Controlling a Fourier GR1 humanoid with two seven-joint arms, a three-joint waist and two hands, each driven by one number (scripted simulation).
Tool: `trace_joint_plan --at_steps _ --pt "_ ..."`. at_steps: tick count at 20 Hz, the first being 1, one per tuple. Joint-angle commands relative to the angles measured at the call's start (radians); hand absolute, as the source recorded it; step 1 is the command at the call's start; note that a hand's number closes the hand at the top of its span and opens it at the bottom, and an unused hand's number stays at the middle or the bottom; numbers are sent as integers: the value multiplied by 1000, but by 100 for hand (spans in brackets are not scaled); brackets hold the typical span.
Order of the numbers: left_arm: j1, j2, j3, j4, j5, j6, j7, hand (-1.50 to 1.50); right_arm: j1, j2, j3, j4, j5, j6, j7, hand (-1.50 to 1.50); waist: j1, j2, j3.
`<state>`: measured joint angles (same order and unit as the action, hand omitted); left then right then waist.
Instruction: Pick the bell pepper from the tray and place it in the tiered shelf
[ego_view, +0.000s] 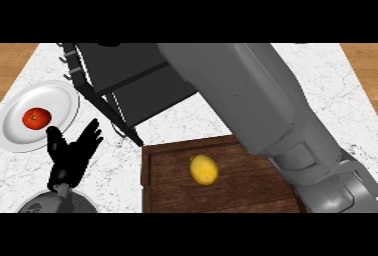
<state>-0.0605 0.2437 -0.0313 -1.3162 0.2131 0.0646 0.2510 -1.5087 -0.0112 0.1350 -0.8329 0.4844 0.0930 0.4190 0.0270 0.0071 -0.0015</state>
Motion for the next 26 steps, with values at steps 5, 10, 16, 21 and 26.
trace_joint_plan --at_steps 5,10,16,21,26 --pt "-26 32 12 -39 -2 -25 51 0 -104 11 53 214 -26 -146 -67 150 23 2 -1" --pt "-1 4 7 -33 -12 -20 36 0 -69 11 -35 247 -14 -106 -211 150 -4 -3 1" --pt "-22 -7 16 1 -27 -13 23 0 -94 11 29 332 -52 -162 -262 150 9 -1 0" --pt "-29 -18 27 44 -28 -15 -2 0 -135 8 -69 341 -50 -144 -208 150 -8 -2 0" --pt "-20 -1 39 19 -12 -42 3 0 -137 3 -177 367 -136 -228 -208 -150 1 2 0"
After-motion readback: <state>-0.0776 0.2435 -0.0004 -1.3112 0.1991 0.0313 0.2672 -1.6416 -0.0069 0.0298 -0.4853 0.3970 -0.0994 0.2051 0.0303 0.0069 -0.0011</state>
